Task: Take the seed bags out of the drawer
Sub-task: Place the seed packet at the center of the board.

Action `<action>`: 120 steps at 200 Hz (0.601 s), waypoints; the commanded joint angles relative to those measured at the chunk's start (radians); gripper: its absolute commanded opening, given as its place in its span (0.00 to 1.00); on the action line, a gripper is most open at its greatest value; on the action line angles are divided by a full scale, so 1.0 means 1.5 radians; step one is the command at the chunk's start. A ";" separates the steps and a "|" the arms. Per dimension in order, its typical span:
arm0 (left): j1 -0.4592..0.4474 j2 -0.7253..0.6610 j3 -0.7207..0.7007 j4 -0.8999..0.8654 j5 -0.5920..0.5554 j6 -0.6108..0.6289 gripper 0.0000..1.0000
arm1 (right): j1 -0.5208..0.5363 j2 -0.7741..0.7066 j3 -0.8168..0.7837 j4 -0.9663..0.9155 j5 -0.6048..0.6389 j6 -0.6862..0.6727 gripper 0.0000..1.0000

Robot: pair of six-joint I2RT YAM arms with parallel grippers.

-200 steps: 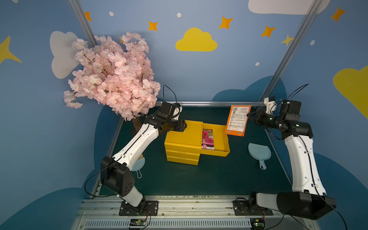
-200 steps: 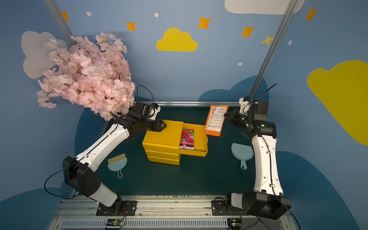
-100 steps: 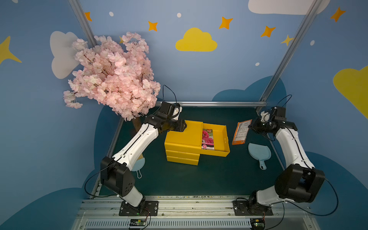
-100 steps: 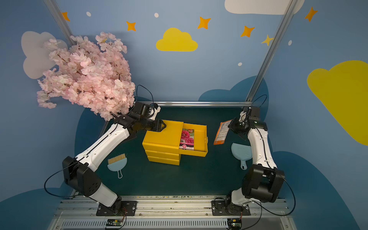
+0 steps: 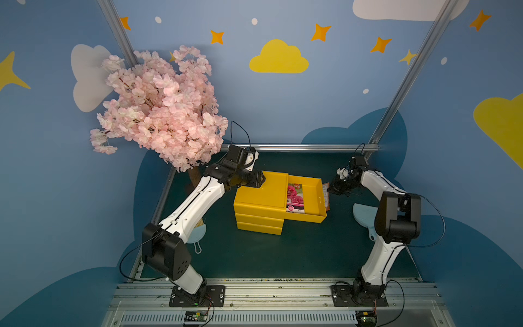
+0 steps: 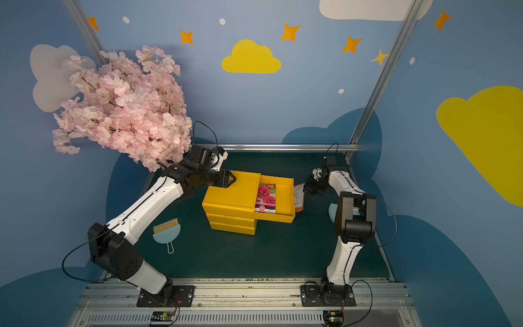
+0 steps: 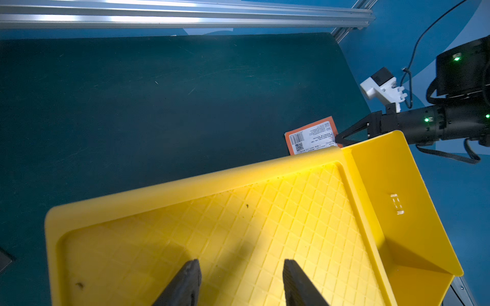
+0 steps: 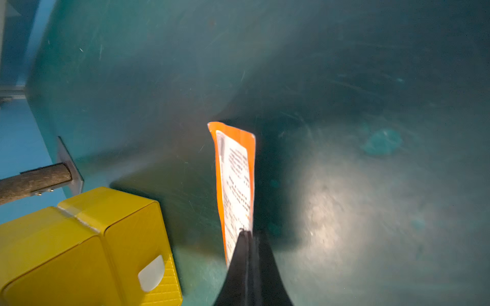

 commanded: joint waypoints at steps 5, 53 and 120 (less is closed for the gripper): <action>0.009 0.050 -0.047 -0.119 -0.021 -0.011 0.56 | 0.013 0.022 0.045 -0.014 0.030 -0.037 0.00; 0.008 0.043 -0.056 -0.113 -0.018 -0.014 0.56 | 0.019 0.085 0.109 -0.056 0.093 -0.046 0.00; 0.008 0.042 -0.060 -0.110 -0.019 -0.013 0.56 | 0.020 0.026 0.129 -0.093 0.153 -0.036 0.29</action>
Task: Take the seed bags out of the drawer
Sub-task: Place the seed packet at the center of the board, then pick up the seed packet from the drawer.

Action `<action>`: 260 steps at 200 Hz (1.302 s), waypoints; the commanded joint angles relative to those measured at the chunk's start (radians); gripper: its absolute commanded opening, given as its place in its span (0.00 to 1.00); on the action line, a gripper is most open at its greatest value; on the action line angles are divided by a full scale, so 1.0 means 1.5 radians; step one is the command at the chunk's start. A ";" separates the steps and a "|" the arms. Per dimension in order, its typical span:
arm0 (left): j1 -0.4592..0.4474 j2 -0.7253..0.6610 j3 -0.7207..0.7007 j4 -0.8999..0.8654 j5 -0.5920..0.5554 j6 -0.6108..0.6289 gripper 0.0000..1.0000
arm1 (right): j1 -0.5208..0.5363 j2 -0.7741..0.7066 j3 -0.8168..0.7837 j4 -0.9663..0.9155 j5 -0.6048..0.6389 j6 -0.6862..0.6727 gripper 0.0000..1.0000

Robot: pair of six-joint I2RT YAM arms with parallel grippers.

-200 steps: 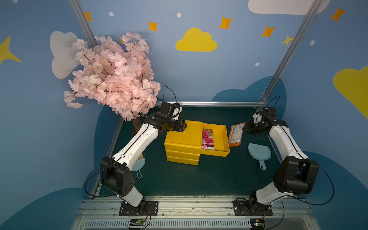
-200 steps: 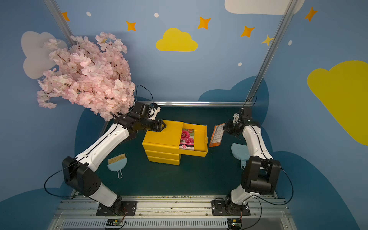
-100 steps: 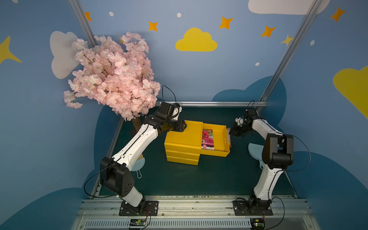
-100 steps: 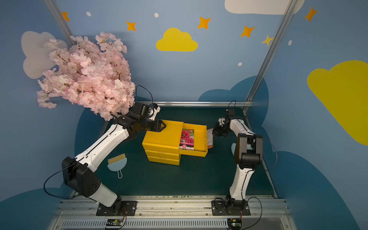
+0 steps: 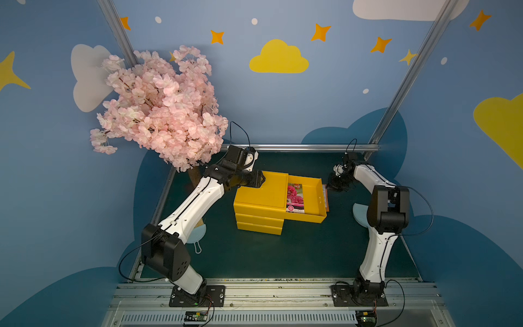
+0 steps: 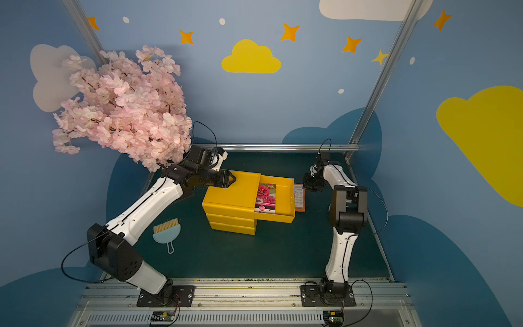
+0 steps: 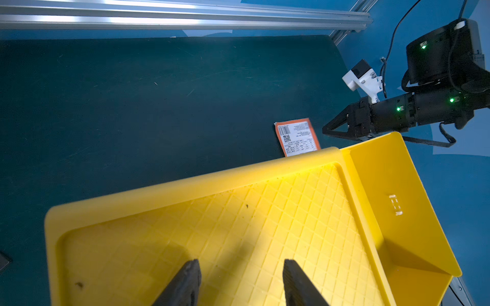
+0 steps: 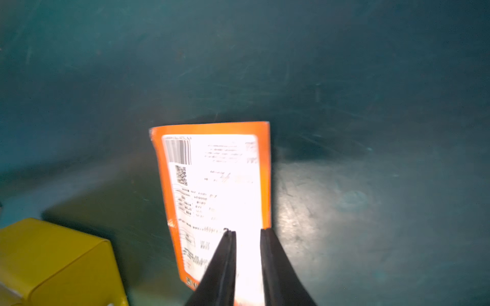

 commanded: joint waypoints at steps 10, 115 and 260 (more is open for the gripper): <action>0.007 0.048 -0.050 -0.120 -0.020 -0.011 0.56 | 0.002 -0.083 0.010 -0.040 0.036 0.008 0.30; 0.008 0.035 -0.054 -0.122 -0.021 -0.006 0.56 | 0.123 -0.364 -0.074 -0.062 0.042 0.030 0.39; 0.008 0.036 -0.048 -0.126 -0.027 -0.007 0.56 | 0.342 -0.442 -0.195 -0.010 0.112 0.113 0.52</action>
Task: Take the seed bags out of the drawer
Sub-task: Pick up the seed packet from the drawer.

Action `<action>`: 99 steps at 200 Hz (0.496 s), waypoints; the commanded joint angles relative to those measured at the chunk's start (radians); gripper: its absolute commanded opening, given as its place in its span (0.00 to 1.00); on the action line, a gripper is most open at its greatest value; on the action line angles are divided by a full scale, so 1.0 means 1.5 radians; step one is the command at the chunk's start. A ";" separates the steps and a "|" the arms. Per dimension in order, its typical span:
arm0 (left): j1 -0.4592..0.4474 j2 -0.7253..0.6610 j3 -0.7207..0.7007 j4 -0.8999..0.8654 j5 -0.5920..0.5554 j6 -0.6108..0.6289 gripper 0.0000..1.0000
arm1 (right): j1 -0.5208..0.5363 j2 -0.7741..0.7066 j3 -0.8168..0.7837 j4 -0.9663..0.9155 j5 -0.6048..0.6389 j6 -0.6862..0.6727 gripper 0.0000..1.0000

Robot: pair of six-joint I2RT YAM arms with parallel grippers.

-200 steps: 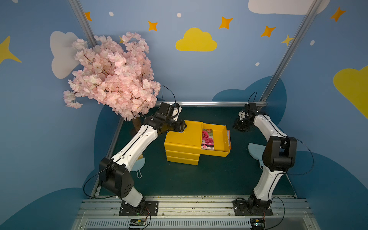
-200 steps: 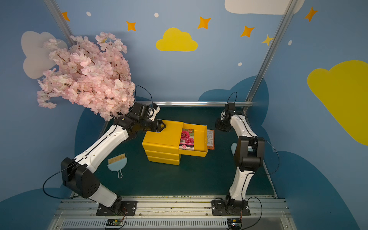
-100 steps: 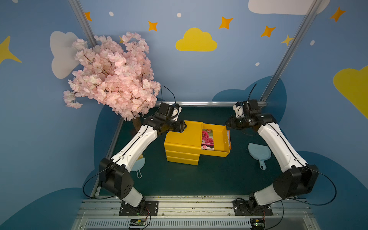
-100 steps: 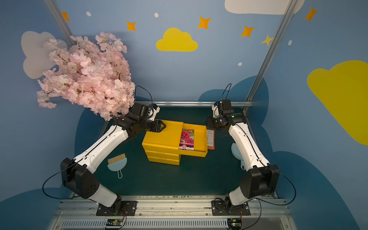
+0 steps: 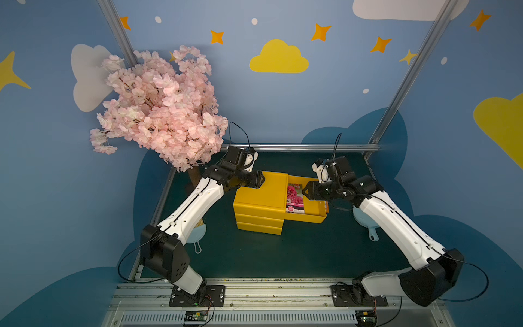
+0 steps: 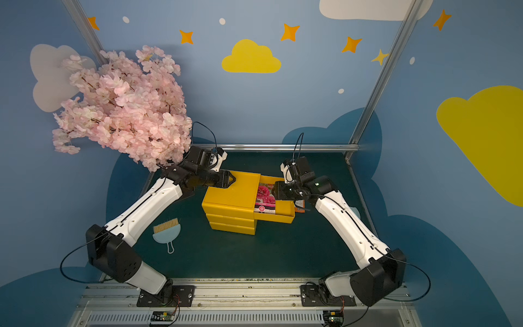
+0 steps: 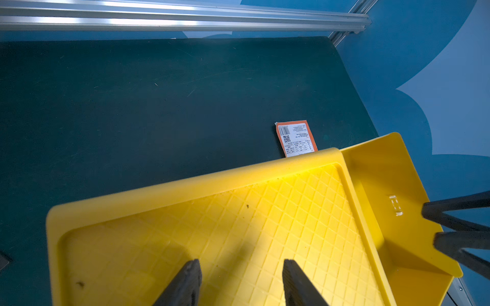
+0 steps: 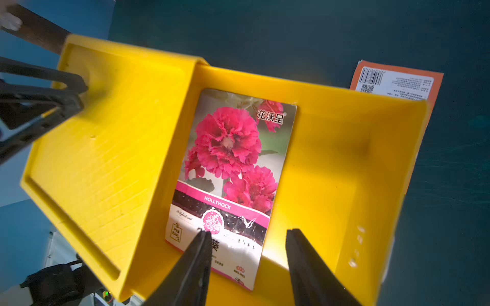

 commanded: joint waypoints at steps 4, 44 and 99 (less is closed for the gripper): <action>0.007 0.044 -0.039 -0.132 -0.028 -0.007 0.56 | 0.009 0.032 0.000 0.022 0.038 0.020 0.53; 0.008 0.045 -0.040 -0.132 -0.027 -0.005 0.56 | 0.008 0.097 0.016 0.024 0.051 0.038 0.54; 0.008 0.047 -0.038 -0.132 -0.027 -0.004 0.56 | 0.003 0.156 0.047 0.025 0.033 0.044 0.53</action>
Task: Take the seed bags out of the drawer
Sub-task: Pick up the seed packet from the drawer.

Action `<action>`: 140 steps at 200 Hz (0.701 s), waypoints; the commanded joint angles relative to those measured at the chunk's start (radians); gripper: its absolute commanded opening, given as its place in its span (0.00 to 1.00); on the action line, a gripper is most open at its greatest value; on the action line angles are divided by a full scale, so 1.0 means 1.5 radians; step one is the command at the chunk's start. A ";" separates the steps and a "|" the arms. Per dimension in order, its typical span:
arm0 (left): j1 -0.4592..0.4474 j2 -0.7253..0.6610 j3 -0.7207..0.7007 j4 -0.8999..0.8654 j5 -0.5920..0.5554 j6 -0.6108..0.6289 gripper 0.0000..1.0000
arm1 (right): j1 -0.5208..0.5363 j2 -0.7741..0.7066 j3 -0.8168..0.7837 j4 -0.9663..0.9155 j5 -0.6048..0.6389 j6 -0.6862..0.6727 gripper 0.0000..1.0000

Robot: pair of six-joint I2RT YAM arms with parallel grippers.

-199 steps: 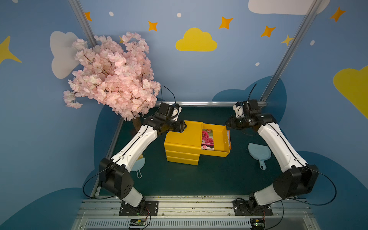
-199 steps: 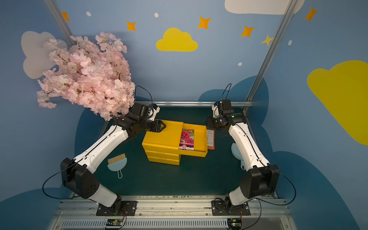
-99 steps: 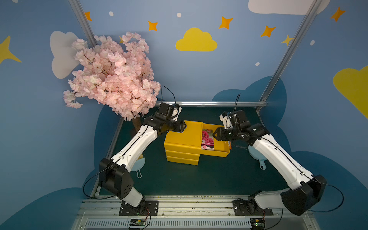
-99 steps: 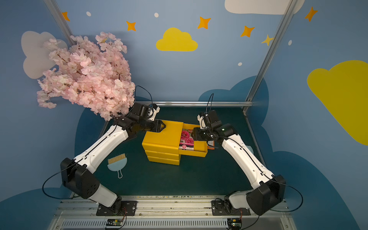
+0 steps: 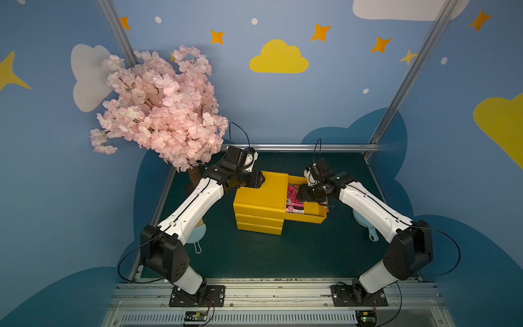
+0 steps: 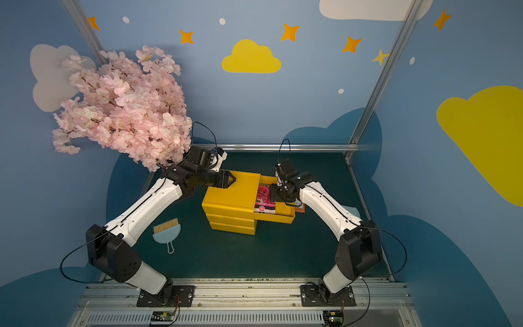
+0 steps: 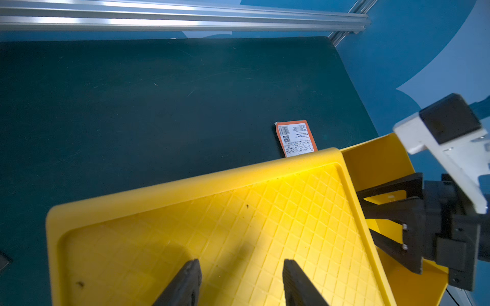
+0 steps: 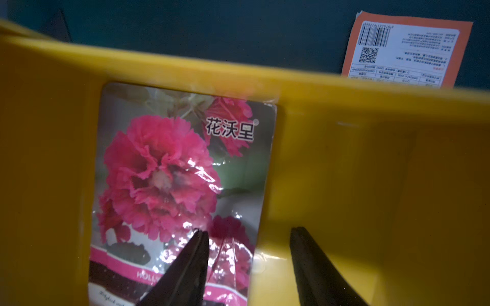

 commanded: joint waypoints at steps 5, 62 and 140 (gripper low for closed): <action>0.008 0.047 -0.037 -0.132 -0.027 -0.004 0.56 | -0.004 0.019 0.029 0.006 -0.010 0.012 0.53; 0.008 0.054 -0.037 -0.129 -0.025 -0.003 0.56 | -0.009 0.040 0.032 0.035 -0.071 0.040 0.42; 0.008 0.052 -0.040 -0.130 -0.028 -0.001 0.56 | -0.032 0.012 -0.005 0.086 -0.136 0.096 0.00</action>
